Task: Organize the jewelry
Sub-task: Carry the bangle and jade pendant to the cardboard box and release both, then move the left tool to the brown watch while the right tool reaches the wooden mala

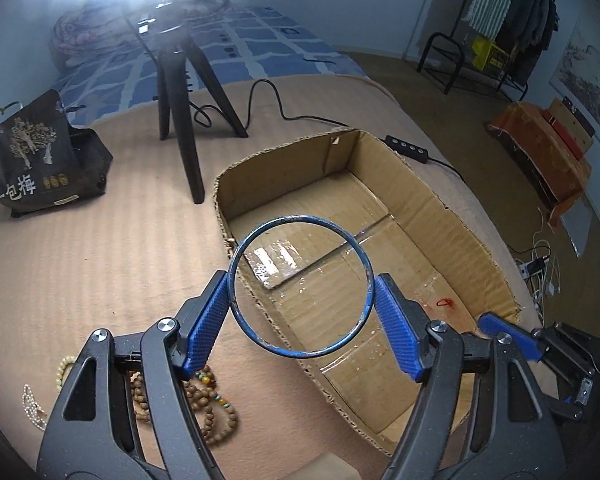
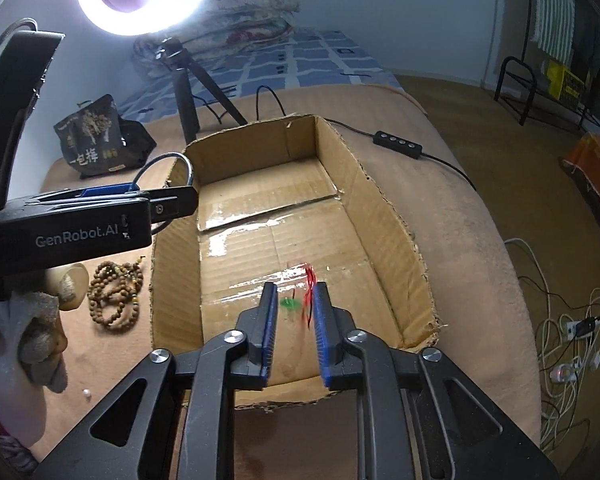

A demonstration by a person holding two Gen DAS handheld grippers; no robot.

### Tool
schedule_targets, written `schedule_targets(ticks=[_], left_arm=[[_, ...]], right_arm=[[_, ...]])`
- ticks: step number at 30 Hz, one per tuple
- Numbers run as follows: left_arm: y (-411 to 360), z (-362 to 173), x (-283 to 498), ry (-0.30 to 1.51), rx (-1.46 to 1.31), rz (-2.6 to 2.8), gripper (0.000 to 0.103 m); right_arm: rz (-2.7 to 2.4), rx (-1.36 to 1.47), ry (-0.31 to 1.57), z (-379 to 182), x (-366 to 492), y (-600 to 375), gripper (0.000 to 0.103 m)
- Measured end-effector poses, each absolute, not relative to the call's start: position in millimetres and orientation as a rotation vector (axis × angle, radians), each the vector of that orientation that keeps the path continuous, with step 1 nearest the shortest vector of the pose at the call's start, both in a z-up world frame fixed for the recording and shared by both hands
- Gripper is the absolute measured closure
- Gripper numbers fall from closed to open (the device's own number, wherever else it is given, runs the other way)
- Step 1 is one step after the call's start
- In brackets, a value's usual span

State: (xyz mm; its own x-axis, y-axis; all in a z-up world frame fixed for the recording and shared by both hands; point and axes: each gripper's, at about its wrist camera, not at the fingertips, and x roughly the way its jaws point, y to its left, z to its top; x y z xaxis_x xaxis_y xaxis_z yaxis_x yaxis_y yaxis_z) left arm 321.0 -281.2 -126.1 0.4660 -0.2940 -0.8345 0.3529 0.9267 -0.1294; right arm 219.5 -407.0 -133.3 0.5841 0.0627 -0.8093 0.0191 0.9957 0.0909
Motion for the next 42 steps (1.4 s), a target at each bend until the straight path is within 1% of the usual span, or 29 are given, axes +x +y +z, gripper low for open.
schedule_targets(ticks=[1, 3, 11, 21, 30, 35, 37, 38, 42], left_arm=[[-282.3, -125.7, 320.9, 1.013, 0.067, -0.398, 0.028], [-283.2, -122.2, 319.9, 1.015, 0.072, -0.400, 0.028], [-271.8, -103.3, 312.4, 0.966, 0.081, -0.392, 0.027], [-228.5, -72.9, 296.9, 0.925, 0.050, -0.357, 0.027], [-161.8, -33.1, 268.2, 0.821, 0.041, -0.325, 0.027], [-117.9, -21.1, 250.1, 0.806, 0.070, -0.274, 0.027], [-100.0, -19.2, 243.4, 0.815, 0.068, -0.257, 0.027], [-88.5, -19.0, 240.0, 0.823, 0.059, -0.248, 0.027], [-49.7, -23.7, 225.1, 0.833, 0.037, -0.202, 0.027]], right_arm=[[0.015, 0.096, 0.944, -132.6, 218.9, -408.1, 0.058], [0.002, 0.100, 0.921, -129.1, 216.4, -408.9, 0.044], [-0.008, 0.101, 0.894, -118.7, 211.8, -409.1, 0.044], [0.001, 0.080, 0.855, -101.2, 199.7, -396.7, 0.044], [0.037, 0.041, 0.791, -78.7, 184.0, -371.6, 0.044], [0.089, 0.040, 0.766, -69.8, 177.0, -351.8, 0.044], [0.110, 0.017, 0.763, -68.5, 174.8, -340.3, 0.038], [0.117, 0.009, 0.763, -68.5, 174.4, -335.9, 0.036], [0.158, -0.002, 0.775, -69.4, 172.8, -318.7, 0.036]])
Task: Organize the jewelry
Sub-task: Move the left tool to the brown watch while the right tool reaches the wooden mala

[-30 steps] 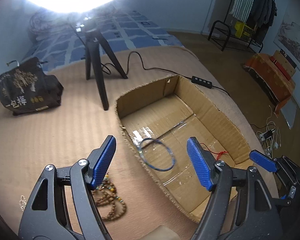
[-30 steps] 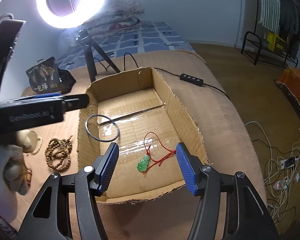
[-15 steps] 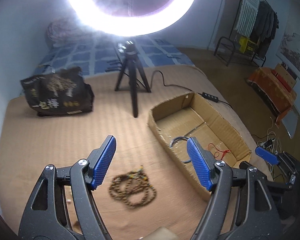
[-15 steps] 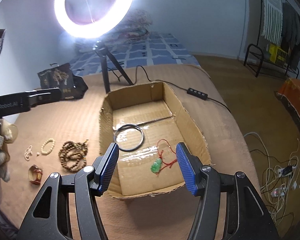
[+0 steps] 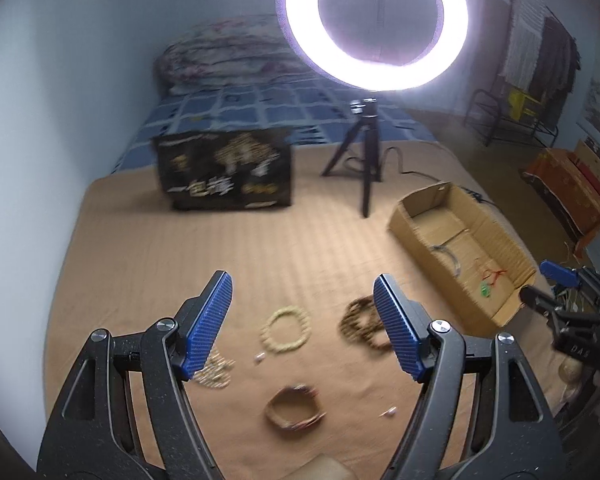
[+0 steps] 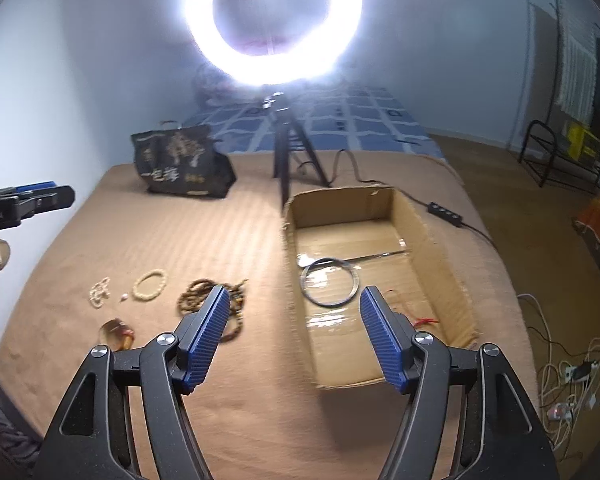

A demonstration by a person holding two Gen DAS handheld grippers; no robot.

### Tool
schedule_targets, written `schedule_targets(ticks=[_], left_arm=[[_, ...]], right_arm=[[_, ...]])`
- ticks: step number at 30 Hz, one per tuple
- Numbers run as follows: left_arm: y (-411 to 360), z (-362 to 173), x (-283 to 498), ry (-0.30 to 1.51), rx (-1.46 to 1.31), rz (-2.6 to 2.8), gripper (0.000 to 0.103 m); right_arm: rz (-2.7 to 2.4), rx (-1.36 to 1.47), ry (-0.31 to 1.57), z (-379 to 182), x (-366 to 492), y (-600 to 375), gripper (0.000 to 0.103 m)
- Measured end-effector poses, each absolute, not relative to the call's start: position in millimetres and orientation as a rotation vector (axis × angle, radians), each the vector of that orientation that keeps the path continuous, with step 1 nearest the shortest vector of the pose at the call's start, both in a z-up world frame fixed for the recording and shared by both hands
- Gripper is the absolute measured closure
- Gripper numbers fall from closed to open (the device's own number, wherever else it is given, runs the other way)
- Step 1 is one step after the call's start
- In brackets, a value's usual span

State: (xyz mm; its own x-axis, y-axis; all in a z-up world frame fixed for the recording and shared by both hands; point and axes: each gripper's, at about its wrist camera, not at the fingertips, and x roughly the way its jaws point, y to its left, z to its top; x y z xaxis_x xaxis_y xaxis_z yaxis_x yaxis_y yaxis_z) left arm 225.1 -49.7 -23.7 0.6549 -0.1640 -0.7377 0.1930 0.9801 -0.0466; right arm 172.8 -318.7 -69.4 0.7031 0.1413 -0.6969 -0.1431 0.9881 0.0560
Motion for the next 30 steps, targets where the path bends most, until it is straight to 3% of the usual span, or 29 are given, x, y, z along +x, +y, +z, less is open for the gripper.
schedule_targets(ticks=[12, 19, 30], left_arm=[[13.0, -92.1, 203.2, 0.983, -0.038, -0.189, 0.028], [13.0, -127.1, 207.2, 1.076, -0.045, -0.221, 0.040], [4.2, -160.5, 205.7, 1.170, -0.059, -0.259, 0.046]], right_arm=[[0.224, -0.035, 0.866, -103.1, 176.5, -272.6, 0.035], [0.279, -0.079, 0.924, -125.3, 192.2, -242.8, 0.035], [0.326, -0.127, 1.024, -160.0, 216.2, -218.7, 0.035]])
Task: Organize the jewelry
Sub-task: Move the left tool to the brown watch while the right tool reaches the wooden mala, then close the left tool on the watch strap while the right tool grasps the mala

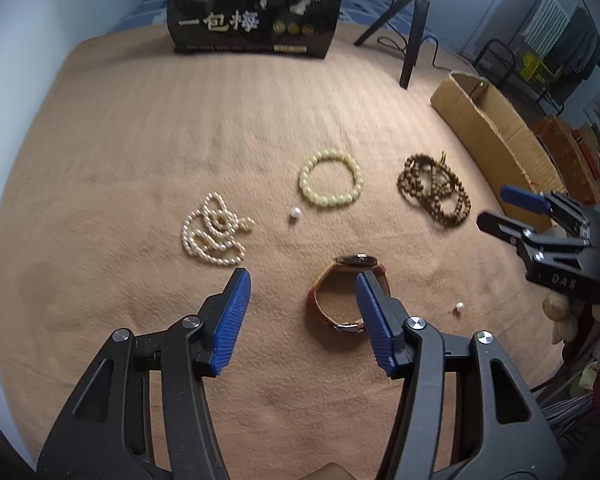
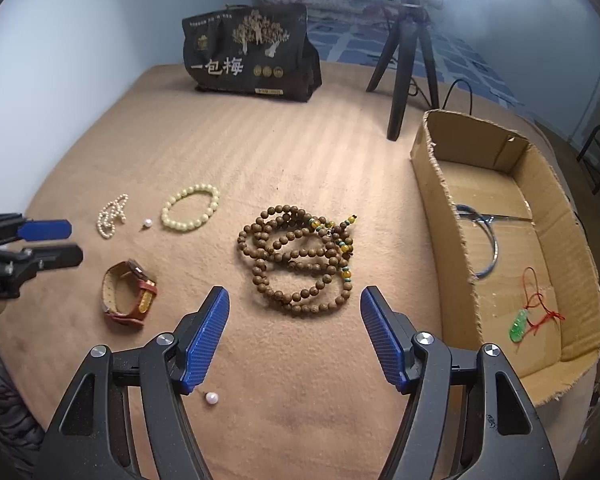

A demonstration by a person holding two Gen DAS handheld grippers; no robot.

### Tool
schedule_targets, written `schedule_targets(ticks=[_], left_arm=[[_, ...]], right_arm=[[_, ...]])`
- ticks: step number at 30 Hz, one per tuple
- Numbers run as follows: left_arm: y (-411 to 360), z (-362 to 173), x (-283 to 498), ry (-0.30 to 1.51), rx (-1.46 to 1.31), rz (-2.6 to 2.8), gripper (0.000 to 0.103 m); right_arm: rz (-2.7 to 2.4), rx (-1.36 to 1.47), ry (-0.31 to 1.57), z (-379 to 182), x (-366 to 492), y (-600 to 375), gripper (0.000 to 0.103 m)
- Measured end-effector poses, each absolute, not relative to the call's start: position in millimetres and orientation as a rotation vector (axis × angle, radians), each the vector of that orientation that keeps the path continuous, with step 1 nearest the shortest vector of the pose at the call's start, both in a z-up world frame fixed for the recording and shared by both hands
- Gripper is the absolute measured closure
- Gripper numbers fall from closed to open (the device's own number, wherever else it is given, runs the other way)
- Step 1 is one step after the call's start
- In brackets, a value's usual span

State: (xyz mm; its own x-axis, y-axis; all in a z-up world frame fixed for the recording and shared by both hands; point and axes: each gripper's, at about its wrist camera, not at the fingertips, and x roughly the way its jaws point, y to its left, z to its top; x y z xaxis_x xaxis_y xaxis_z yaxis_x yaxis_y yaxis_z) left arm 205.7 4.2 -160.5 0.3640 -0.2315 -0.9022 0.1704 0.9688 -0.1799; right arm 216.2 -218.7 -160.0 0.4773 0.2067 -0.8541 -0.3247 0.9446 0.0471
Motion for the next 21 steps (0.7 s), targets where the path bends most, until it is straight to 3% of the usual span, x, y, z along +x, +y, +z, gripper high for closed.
schedule_targets(ticks=[4, 15, 19, 21], left_arm=[[-2.7, -174.3, 204.5, 1.209, -0.043, -0.267, 0.052], [-10.5, -195.1, 203.8, 1.270, -0.043, -0.280, 0.053], [-15.0, -200.8, 205.0, 1.283, -0.029, -0.278, 0.058], [-14.8, -202.0, 206.2, 1.286, -0.032, -0.274, 0.058]], right_arm=[[0.336, -0.124, 1.044, -166.1, 226.5, -213.1, 0.035], [0.314, -0.169, 1.092, -185.9, 252.3, -192.3, 0.030], [0.306, -0.175, 1.124, -196.6, 262.0, -189.1, 0.030], [0.298, -0.193, 1.121, -200.4, 266.2, -187.0, 0.025]])
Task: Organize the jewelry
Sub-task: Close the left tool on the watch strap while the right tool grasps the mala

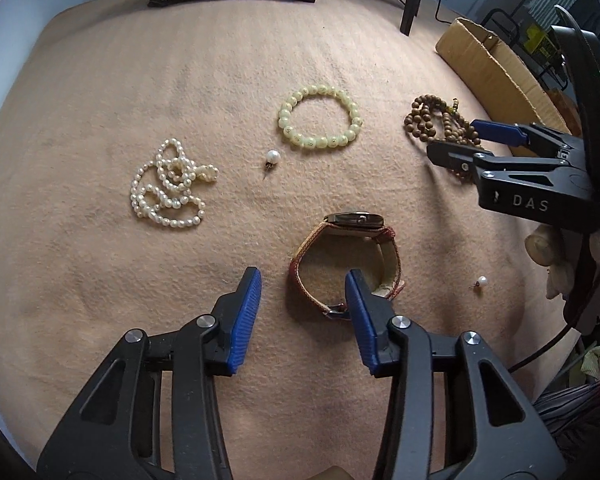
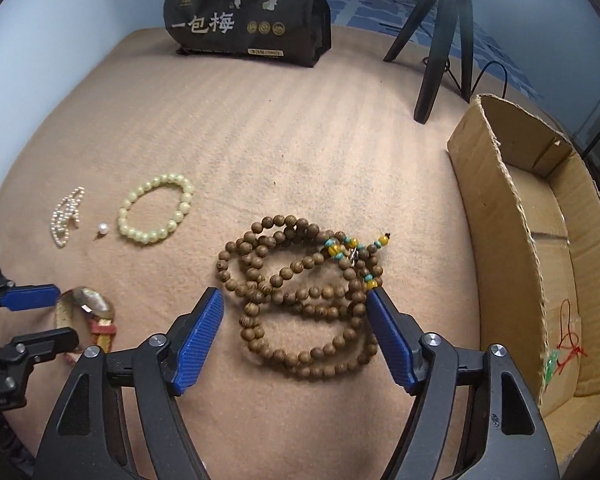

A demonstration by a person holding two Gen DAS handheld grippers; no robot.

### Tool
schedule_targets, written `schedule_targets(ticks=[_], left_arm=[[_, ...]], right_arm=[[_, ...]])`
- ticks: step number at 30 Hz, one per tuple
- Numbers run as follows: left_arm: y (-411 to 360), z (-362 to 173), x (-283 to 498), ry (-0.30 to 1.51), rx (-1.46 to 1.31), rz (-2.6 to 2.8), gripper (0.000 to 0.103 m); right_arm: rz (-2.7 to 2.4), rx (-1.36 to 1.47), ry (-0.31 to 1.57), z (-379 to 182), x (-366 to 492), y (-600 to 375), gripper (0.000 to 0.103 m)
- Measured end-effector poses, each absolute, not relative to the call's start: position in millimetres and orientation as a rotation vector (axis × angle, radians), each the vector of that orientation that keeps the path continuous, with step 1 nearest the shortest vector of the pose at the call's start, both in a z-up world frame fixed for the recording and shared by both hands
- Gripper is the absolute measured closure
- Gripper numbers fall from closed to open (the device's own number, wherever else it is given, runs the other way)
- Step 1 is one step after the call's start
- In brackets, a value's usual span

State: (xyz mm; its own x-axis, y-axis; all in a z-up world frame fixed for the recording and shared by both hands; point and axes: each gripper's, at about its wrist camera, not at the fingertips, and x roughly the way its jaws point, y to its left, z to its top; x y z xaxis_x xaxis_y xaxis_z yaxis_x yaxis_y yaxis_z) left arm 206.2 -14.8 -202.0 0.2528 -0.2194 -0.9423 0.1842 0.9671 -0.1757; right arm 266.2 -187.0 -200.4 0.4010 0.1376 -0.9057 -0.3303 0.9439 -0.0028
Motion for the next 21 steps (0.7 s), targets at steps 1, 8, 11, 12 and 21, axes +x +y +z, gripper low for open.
schedule_targets(ticks=[1, 8, 11, 12, 21], left_arm=[[-14.4, -202.5, 206.8, 1.288, -0.032, -0.273, 0.058], [-14.4, -207.1, 210.1, 1.288, -0.012, -0.264, 0.061], [-16.4, -208.4, 211.7, 1.284, 0.005, -0.264, 0.062], [-17.4, -208.9, 212.5, 1.282, 0.010, -0.262, 0.063], [-9.7, -208.6, 216.0, 1.283, -0.005, -0.240, 0.082]], right_arm=[[0.295, -0.197, 1.120, -201.7, 267.8, -186.4, 0.024], [0.269, -0.226, 1.122, -213.4, 277.6, -182.6, 0.019], [0.266, -0.227, 1.129, -217.0, 280.1, -183.0, 0.016], [0.269, -0.214, 1.133, -218.3, 281.4, -185.0, 0.015], [0.281, -0.186, 1.132, -219.5, 282.2, -187.0, 0.016]])
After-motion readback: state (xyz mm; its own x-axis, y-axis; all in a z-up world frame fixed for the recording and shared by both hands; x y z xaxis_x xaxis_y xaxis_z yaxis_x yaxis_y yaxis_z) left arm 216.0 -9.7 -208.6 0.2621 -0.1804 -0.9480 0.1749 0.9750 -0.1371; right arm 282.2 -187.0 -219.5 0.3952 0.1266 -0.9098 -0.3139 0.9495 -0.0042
